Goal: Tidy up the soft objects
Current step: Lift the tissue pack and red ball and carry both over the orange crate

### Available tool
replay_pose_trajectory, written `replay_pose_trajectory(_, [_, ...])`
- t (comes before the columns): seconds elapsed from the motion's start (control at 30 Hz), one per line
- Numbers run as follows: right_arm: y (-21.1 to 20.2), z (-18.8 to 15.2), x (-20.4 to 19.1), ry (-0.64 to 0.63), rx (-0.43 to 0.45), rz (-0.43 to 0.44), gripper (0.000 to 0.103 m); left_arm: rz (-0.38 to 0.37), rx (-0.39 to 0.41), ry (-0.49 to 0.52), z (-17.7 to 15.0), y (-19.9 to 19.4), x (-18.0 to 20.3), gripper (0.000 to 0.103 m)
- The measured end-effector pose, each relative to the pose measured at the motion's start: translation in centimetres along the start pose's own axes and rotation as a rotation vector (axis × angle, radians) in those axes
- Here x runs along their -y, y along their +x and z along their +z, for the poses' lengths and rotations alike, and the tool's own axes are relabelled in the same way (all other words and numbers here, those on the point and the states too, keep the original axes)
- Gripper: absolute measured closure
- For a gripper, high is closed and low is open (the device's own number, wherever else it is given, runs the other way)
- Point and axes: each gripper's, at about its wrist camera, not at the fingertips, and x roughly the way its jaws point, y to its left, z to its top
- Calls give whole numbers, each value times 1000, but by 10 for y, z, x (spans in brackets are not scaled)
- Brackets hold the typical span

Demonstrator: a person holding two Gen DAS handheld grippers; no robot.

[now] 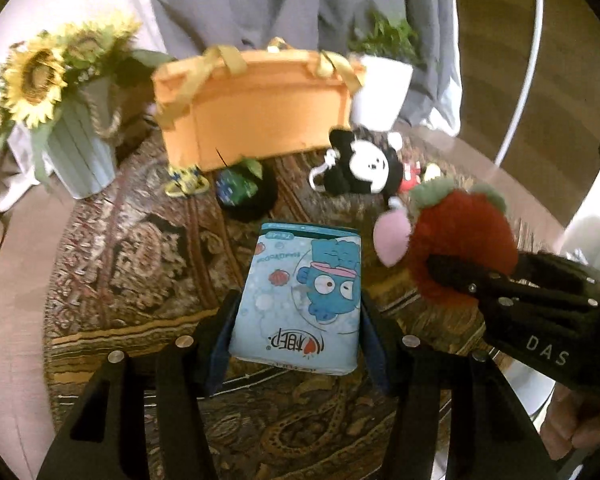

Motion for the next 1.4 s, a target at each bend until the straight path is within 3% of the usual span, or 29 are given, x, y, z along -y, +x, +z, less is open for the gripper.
replay_pose_trajectory(0.2, [-21,23,0,-29,72,13,60,46,78,-56,23,-27,1,48])
replay_pose_trajectory(0.63, [-38,100,15,-154,157,176,60,241,249,-160,77,-70,22,48])
replay_pose_trajectory(1.07, [-32,174,29,-235,246,304,60,417,399,-216,134,-75,42,48])
replay_pose_trajectory(1.4, [-29,224,29,-251,302,324,60,474,468,-187,179,-76,42,48])
